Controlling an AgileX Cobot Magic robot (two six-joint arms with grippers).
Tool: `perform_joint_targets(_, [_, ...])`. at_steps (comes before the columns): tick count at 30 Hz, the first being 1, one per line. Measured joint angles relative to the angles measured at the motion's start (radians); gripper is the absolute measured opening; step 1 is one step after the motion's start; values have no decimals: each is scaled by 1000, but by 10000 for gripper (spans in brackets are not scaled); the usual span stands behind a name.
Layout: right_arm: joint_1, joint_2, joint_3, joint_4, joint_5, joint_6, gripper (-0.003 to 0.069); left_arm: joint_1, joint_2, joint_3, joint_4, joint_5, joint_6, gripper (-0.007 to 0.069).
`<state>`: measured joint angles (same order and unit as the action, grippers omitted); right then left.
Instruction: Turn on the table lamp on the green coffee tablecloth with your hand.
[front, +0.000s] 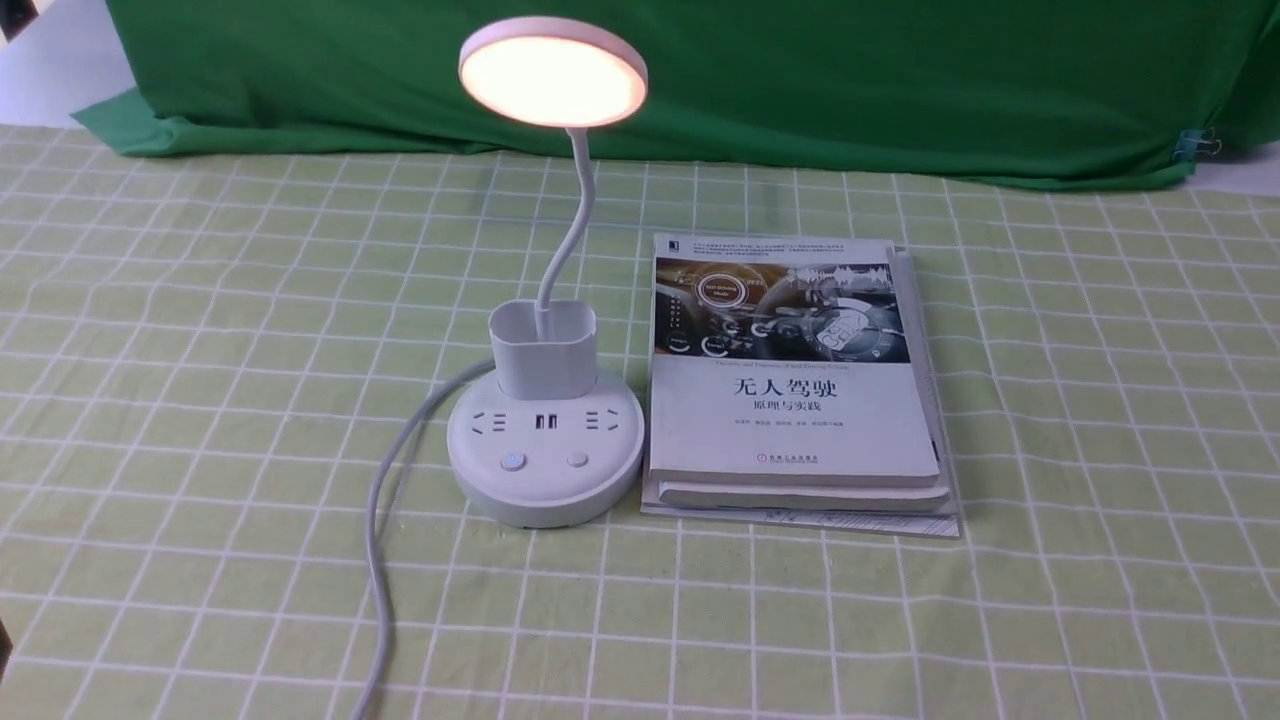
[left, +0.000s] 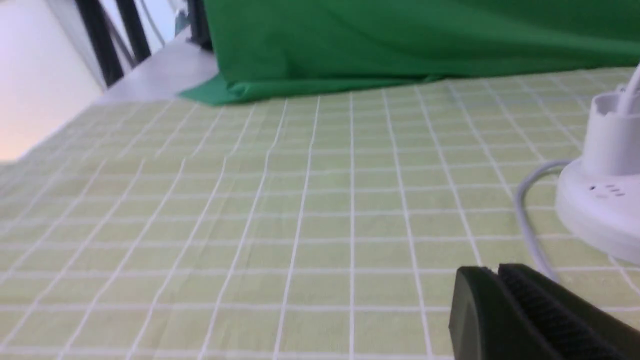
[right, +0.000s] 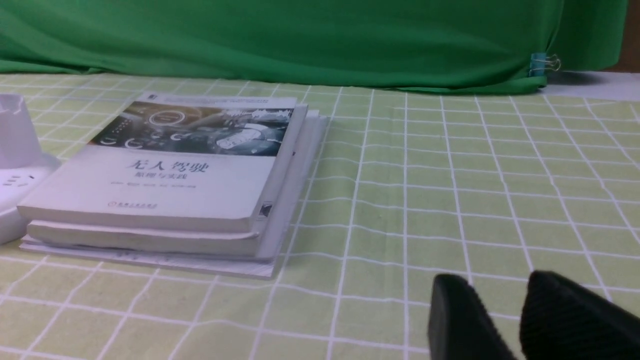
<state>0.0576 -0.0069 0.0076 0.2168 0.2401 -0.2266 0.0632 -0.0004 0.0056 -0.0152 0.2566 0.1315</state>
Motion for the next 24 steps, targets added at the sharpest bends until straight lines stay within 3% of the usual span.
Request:
perform_joint_targets(17, [0,0,0,0,-1,0,245,7,-2,1,-71,24,16,19])
perform_joint_targets(24, [0,0,0,0,-1,0,245,7,-2,1,-193,25,168,19])
